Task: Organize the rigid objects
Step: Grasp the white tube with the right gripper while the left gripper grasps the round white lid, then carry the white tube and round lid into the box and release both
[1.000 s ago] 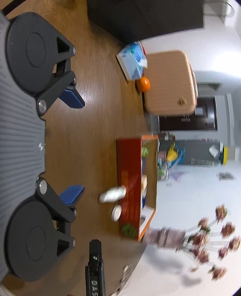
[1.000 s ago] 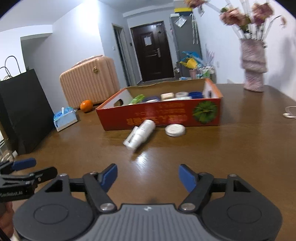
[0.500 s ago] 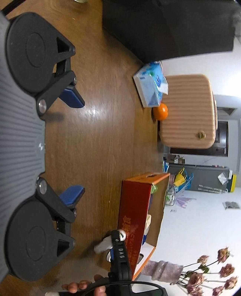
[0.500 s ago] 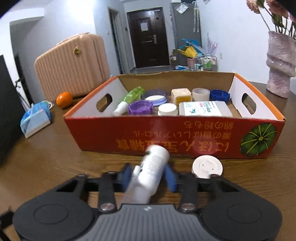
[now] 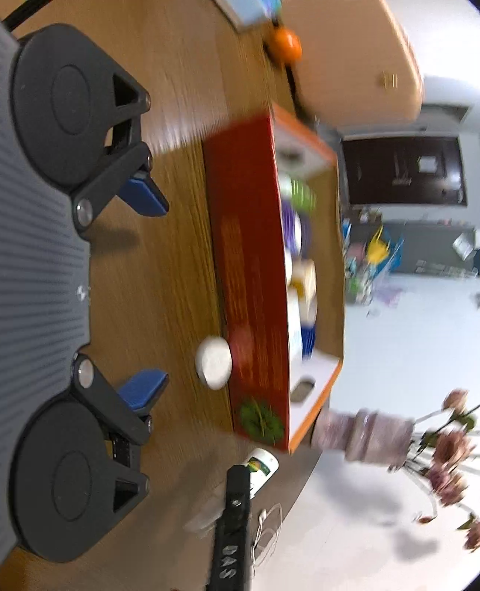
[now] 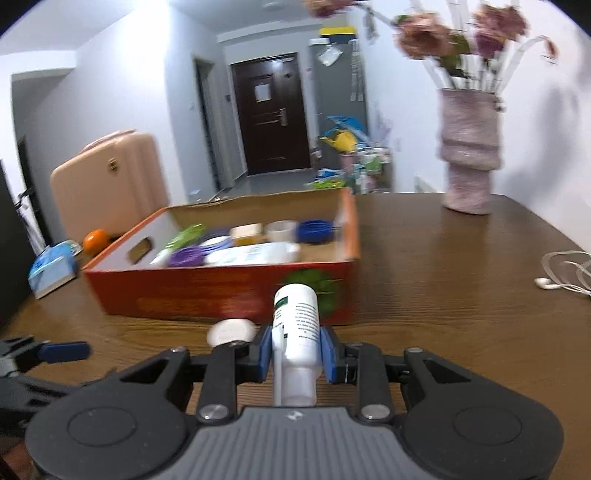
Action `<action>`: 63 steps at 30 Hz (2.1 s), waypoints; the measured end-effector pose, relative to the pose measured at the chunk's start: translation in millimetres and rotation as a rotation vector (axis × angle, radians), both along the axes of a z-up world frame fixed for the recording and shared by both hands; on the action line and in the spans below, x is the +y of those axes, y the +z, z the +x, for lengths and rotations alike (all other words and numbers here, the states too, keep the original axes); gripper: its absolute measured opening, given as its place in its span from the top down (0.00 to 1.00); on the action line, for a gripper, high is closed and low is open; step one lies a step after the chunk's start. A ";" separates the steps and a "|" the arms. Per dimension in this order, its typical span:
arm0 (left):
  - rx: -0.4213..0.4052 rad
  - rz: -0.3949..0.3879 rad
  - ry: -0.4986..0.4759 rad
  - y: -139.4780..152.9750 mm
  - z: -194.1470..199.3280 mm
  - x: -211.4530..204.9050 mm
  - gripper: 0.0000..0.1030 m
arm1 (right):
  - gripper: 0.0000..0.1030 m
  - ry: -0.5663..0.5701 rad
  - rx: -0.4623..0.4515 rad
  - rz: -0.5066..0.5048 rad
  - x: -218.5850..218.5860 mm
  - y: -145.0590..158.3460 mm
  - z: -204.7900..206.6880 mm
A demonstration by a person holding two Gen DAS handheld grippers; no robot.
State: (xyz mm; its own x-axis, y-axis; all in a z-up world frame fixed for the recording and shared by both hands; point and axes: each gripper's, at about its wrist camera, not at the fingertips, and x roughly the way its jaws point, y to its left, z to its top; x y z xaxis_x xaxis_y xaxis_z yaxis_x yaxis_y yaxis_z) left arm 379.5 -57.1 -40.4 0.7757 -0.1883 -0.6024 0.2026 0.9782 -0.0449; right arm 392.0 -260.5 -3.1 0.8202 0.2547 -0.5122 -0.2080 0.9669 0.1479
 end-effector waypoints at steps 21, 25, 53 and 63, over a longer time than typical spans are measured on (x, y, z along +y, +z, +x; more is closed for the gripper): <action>-0.009 0.053 0.037 -22.2 62.9 -71.5 0.61 | 0.74 0.039 0.019 0.080 -54.8 -27.1 26.1; -0.012 0.024 0.035 -20.1 42.7 -62.3 0.61 | 0.74 0.028 0.014 0.078 -50.8 -25.0 16.8; -0.052 -0.059 0.057 3.8 -112.8 21.2 0.61 | 0.74 0.123 0.007 0.074 35.8 -19.3 -109.8; -0.061 -0.036 0.034 59.9 18.4 23.8 0.61 | 0.74 0.090 -0.085 0.119 5.2 37.2 -23.3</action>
State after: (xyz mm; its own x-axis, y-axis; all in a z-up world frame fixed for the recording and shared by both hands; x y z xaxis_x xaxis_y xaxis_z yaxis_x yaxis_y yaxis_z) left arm 397.8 -33.3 19.5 0.8169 -0.1822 -0.5472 0.1729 0.9825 -0.0691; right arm 368.7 -255.3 34.1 0.8305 0.3837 -0.4039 -0.3092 0.9205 0.2388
